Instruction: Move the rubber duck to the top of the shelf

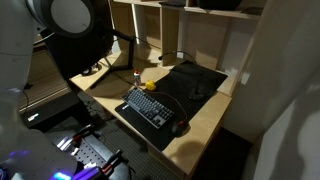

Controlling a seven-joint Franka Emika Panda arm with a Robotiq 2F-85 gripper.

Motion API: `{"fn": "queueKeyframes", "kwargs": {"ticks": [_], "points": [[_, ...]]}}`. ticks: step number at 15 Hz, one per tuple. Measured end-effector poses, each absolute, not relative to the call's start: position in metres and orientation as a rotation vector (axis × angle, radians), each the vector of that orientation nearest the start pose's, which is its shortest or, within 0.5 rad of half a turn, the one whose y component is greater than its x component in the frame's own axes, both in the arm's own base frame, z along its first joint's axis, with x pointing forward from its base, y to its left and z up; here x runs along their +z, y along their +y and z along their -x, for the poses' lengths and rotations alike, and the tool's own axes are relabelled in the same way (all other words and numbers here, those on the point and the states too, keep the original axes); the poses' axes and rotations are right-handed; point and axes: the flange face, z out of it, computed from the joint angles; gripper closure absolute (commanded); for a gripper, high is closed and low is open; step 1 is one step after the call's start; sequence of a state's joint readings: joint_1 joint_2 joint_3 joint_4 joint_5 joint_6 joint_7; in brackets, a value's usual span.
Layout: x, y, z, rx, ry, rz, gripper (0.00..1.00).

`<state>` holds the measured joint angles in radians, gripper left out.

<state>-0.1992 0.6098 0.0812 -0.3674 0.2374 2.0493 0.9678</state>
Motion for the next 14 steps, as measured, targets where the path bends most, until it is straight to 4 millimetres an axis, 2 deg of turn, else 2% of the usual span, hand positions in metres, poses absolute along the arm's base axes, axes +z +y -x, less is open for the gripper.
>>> {"fn": "queueKeyframes", "kwargs": {"ticks": [2, 4, 14], "points": [[0.857, -0.121, -0.637, -0.962, 1.198, 1.886, 0.00], [0.859, -0.130, -0.631, -0.941, 1.208, 1.880, 0.00], [0.856, -0.125, -0.634, -0.925, 1.199, 1.884, 0.00]]}}
